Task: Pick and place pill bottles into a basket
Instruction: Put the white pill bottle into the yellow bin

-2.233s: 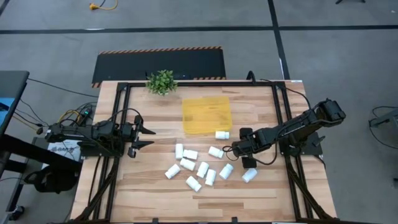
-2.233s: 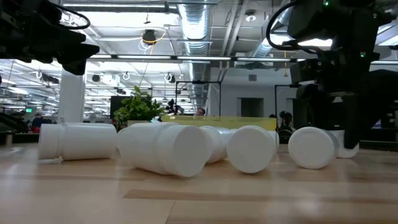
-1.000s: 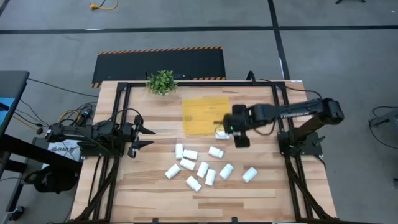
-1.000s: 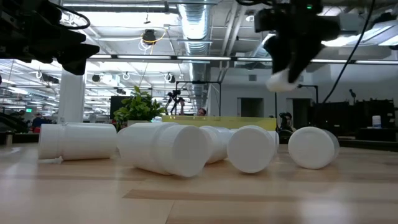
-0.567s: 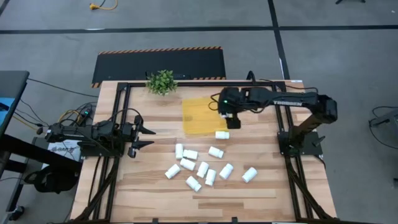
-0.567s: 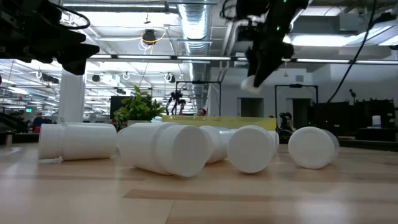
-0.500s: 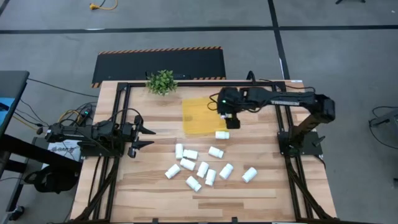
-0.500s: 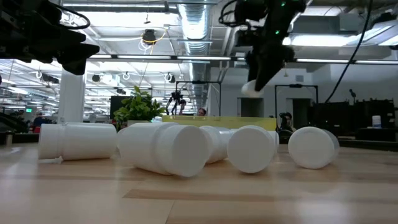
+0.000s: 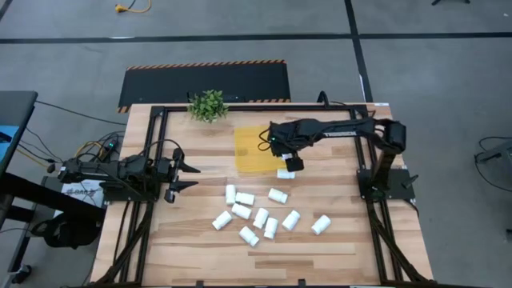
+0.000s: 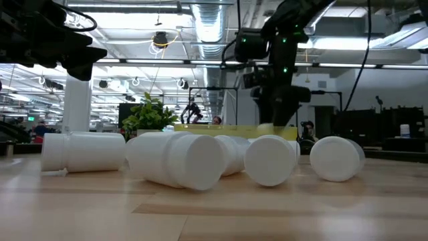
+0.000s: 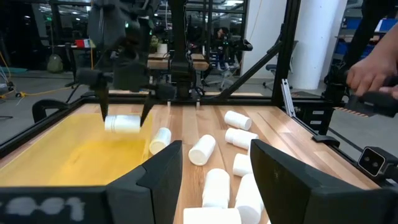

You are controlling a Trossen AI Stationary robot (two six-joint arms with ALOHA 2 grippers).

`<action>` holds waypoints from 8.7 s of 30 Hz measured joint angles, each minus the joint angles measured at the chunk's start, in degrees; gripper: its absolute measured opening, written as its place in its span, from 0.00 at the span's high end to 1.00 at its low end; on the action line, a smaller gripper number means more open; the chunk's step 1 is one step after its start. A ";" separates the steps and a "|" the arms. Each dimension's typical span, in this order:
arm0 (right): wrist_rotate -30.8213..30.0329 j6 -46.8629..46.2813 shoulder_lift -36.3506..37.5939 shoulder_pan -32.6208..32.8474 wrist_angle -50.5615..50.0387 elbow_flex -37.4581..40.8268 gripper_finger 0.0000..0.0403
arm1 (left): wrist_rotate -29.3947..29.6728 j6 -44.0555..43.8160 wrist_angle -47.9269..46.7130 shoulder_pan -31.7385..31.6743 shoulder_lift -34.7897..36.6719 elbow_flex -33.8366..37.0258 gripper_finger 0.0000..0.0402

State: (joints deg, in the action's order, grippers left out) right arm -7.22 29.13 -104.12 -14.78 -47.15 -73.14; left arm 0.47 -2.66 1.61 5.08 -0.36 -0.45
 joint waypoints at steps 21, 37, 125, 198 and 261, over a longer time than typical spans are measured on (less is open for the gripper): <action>1.77 -0.14 -5.02 -0.75 -0.32 0.00 0.09 | 0.00 -0.02 0.00 -0.01 0.00 0.00 0.56; 0.52 -0.14 -2.68 -0.75 -3.84 -1.75 0.01 | -0.02 0.00 -0.02 -0.02 0.00 0.00 0.56; 2.16 -109.73 9.29 59.27 -24.62 -3.39 0.04 | 0.02 -0.02 -0.02 -0.02 -0.02 0.00 0.56; 2.87 -108.54 1.99 58.56 -19.64 -3.48 0.04 | 0.15 0.00 -0.02 13.66 0.00 -0.02 0.56; -0.54 -97.59 1.70 58.03 -17.70 -3.48 0.01 | 0.15 0.00 -0.01 13.64 0.00 0.00 0.56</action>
State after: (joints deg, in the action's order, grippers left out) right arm -7.76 -68.46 -102.42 43.24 -64.85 -76.62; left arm 0.62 -2.66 1.60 18.72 -0.37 -0.45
